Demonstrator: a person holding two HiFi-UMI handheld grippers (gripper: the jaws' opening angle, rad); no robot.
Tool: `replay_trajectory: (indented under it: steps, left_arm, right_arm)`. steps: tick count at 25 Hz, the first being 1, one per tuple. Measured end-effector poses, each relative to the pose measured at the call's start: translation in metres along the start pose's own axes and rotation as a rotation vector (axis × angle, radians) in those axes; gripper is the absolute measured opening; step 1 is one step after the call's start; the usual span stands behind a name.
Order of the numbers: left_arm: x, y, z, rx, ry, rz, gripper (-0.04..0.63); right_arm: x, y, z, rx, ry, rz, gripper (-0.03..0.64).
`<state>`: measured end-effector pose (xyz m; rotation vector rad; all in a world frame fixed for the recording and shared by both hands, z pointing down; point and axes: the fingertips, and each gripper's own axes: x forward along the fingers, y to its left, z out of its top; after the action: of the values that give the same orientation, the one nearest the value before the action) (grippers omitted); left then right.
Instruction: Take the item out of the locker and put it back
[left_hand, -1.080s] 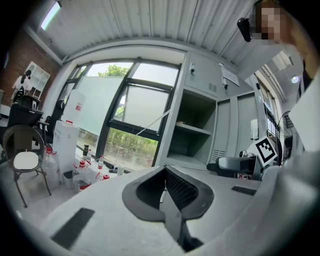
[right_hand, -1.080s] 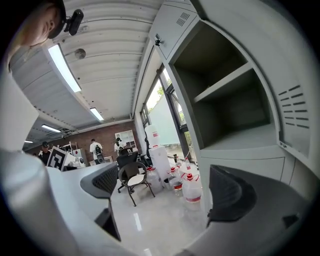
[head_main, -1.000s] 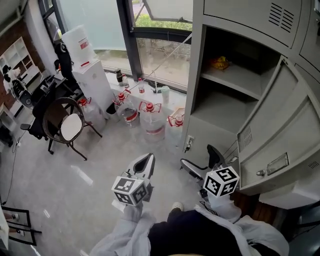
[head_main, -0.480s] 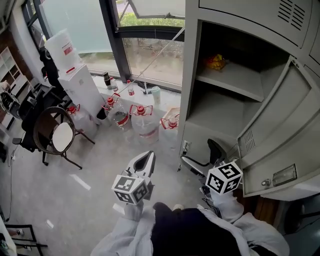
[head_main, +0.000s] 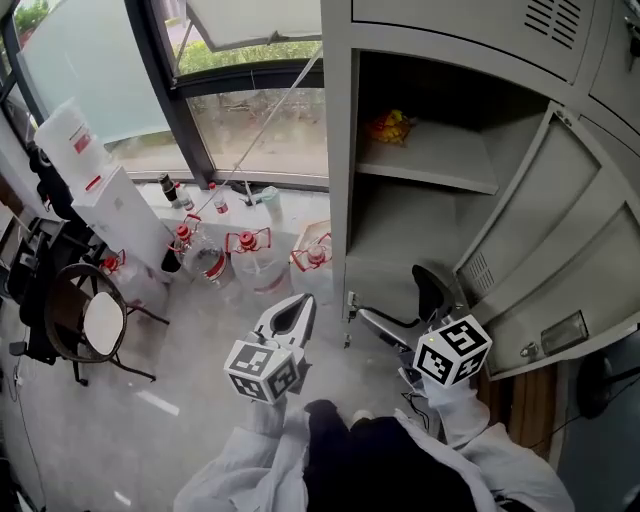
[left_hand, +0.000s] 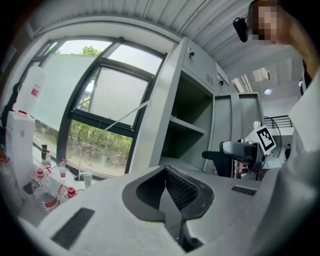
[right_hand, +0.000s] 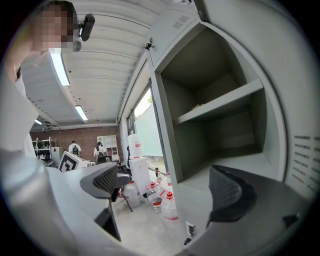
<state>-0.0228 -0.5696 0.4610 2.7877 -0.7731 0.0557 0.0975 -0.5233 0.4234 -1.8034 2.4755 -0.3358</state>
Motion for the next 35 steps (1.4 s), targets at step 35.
replay_trajectory:
  steps: [35]
  left_arm:
    - [0.047,0.031,0.163,0.132,-0.213,-0.130,0.006]
  right_arm:
    - [0.125,-0.086,0.231,-0.507,0.144,0.010,0.566]
